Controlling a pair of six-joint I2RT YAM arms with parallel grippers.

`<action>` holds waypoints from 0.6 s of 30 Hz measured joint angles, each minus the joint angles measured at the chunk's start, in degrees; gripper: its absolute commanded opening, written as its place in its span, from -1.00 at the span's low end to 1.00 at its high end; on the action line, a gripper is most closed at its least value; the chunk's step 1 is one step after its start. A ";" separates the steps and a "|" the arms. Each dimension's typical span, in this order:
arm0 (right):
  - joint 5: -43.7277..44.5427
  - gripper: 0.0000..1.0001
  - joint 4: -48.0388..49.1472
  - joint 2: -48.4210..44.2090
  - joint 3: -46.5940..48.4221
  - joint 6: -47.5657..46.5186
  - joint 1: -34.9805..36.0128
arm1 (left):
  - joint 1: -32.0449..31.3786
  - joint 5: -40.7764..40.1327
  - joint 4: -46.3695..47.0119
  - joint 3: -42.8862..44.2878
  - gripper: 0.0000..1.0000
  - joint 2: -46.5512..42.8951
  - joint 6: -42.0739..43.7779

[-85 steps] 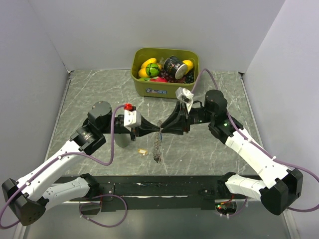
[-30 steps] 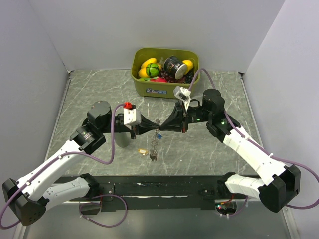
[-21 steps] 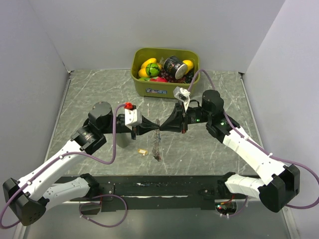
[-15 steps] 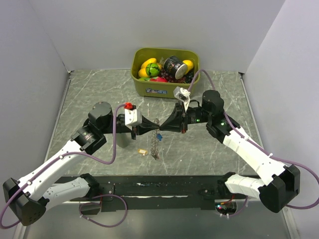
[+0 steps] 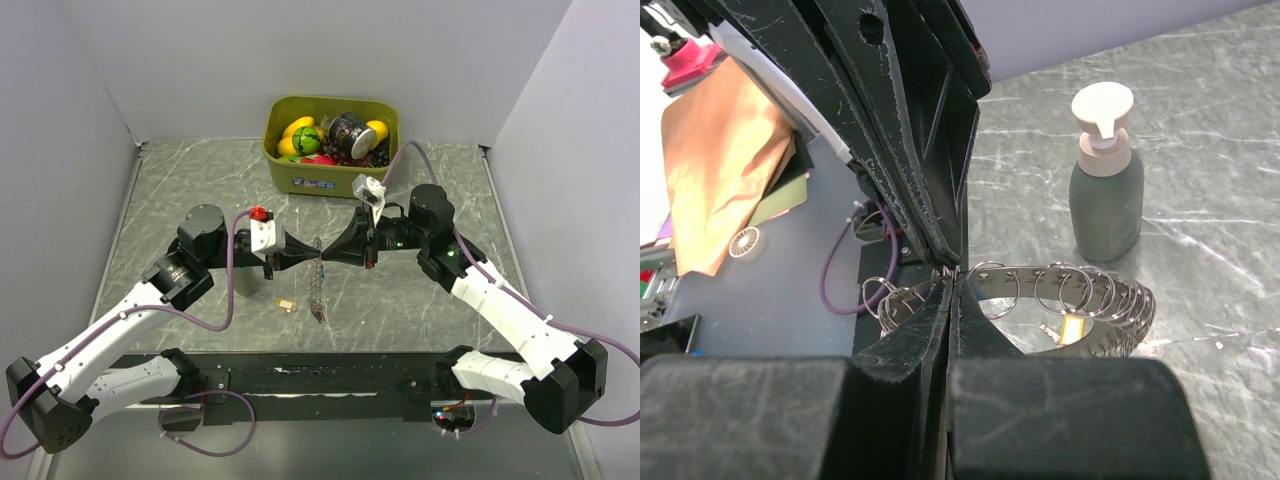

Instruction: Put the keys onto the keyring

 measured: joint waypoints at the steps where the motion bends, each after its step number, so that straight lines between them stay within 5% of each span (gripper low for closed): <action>1: 0.17 -1.00 -0.15 0.00 0.00 -0.11 0.00 | 0.00 0.00 -0.02 0.00 -0.98 0.07 0.09; 13: 0.74 -1.00 -0.37 -0.04 -0.28 -0.35 0.00 | 0.00 -0.17 -0.46 0.00 -0.98 0.33 0.46; 18: 0.70 -0.80 0.59 -0.15 -0.96 -0.17 0.00 | 0.00 -0.11 -0.63 0.00 -0.98 0.33 0.46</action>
